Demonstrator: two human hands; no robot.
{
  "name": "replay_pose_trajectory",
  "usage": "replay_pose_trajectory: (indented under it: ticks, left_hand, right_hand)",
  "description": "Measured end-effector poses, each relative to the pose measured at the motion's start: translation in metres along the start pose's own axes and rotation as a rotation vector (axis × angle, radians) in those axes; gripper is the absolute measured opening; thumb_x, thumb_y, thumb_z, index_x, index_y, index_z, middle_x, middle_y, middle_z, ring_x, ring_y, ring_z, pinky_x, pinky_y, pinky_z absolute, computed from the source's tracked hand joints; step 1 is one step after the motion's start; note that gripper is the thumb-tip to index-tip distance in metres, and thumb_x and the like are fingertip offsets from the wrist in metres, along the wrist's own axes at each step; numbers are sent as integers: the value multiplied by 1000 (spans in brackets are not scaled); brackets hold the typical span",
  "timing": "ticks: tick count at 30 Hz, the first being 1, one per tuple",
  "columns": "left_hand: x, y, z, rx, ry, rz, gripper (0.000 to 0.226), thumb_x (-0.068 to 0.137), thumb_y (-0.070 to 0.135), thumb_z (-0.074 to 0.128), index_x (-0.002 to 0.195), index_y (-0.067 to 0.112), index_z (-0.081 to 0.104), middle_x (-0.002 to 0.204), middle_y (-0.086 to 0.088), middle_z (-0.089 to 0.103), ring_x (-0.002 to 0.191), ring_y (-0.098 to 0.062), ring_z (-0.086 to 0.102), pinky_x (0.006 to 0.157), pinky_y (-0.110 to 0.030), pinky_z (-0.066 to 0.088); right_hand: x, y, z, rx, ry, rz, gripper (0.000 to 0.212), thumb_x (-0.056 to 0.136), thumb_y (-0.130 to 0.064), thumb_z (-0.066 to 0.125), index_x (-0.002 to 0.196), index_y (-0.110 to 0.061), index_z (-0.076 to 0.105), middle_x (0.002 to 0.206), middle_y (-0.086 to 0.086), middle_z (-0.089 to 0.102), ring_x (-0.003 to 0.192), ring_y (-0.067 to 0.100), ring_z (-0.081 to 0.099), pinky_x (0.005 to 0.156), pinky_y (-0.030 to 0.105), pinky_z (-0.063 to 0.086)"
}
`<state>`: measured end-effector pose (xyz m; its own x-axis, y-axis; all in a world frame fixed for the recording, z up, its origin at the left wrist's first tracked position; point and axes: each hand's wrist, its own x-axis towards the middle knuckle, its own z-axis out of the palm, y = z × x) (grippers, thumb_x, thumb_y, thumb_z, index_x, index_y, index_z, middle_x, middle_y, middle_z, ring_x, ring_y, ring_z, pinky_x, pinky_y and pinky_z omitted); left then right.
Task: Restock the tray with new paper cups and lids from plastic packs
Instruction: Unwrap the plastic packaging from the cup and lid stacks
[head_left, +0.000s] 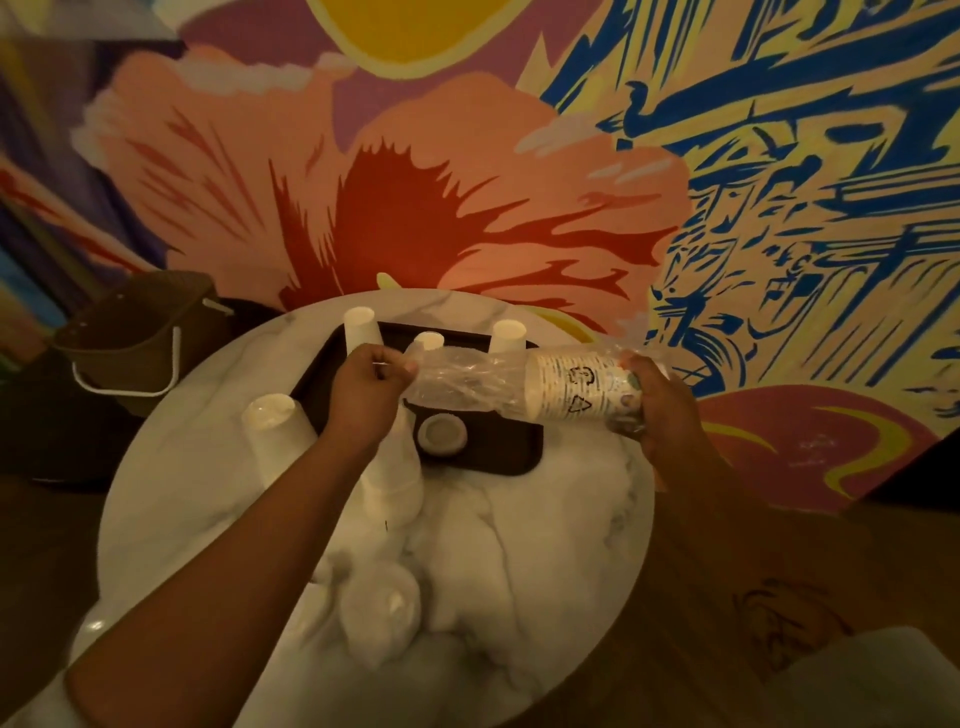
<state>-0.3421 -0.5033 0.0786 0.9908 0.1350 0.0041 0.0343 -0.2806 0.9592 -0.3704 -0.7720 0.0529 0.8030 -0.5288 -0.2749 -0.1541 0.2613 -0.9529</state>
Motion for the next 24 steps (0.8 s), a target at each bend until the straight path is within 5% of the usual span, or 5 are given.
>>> replay_pose_trajectory:
  ticks: [6,10,14,20,24]
  left_hand:
    - [14,13,-17,-524,42,-383,14,93,15,51,104,11,60,98,-9,57,75,-15,48,58,-22,40]
    - [11,28,-8,-137,-174,-237,40,95,47,36,100,13,57,85,-1,52,74,-13,47,74,-27,42]
    - [6,30,14,155,-258,-104,38,83,36,65,108,8,57,103,-3,62,96,-20,61,80,-34,52]
    - [4,32,12,40,-101,180,23,87,10,59,107,18,52,113,-4,60,101,-22,60,81,-29,52]
    - [3,35,3,-117,-350,234,70,91,5,53,142,38,20,138,-4,48,105,-26,60,59,-20,55]
  right_hand:
    - [-2,-4,-13,82,67,-26,34,82,-34,64,108,-12,57,80,7,66,60,19,63,45,27,51]
    - [-6,2,-21,89,74,-53,42,83,-34,63,115,-7,56,80,7,64,52,15,64,45,26,53]
    - [-15,6,-11,97,45,-96,38,85,-32,62,113,-8,56,91,10,67,64,20,66,47,26,53]
    - [-17,6,-19,109,90,-85,41,84,-35,63,116,-11,55,82,8,64,56,19,64,44,26,53]
    - [-18,5,-24,147,89,-56,45,83,-36,64,118,-9,55,90,13,63,60,21,64,43,26,52]
